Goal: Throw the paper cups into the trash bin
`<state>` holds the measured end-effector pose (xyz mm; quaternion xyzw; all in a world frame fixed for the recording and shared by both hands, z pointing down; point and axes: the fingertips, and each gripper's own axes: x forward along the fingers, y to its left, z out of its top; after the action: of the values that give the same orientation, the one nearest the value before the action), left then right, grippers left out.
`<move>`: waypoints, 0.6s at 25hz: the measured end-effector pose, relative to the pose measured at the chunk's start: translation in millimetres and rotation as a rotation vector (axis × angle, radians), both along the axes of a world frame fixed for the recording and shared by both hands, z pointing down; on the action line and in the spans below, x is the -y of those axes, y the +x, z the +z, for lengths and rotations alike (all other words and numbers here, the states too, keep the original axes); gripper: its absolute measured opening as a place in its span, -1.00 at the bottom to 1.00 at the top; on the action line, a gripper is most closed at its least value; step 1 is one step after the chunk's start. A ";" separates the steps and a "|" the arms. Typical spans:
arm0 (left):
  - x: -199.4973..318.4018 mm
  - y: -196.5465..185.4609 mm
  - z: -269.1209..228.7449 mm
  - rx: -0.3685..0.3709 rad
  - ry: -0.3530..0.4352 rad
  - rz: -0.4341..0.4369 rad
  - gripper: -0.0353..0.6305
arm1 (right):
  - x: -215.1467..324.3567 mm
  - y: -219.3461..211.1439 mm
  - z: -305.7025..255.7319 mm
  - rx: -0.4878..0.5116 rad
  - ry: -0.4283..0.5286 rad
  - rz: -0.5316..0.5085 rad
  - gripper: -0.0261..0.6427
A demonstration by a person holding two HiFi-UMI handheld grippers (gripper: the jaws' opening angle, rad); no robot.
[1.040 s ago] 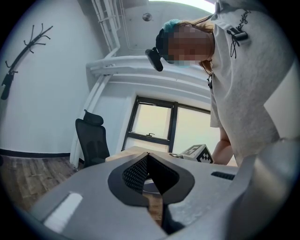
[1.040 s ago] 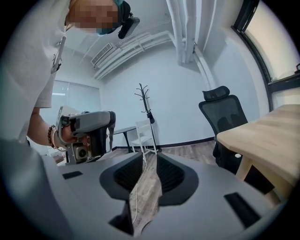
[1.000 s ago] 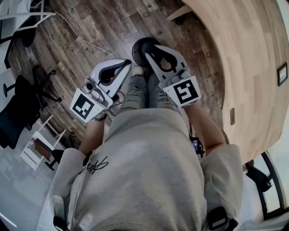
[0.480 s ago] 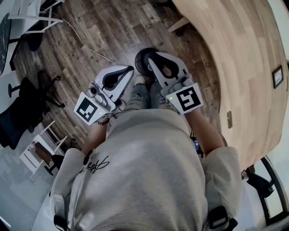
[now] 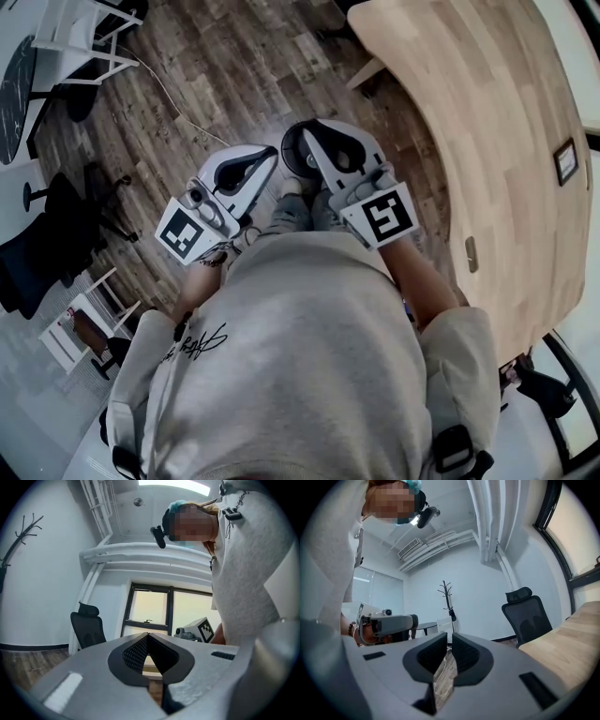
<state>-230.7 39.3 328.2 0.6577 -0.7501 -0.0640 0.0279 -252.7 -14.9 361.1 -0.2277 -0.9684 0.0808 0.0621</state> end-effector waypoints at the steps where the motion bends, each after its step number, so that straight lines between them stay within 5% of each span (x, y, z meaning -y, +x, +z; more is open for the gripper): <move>1: -0.4 0.2 -2.6 0.005 0.002 0.002 -0.89 | -0.5 0.2 -4.3 0.009 0.002 -0.001 -0.81; 15: -10.3 -1.4 -45.7 0.094 0.053 0.013 -0.89 | -11.6 6.9 -54.5 0.082 0.021 -0.018 -0.84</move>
<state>-232.1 49.6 282.5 0.6654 -0.7442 -0.0528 -0.0244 -245.8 -3.3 306.5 -0.2389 -0.9688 0.0606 0.0256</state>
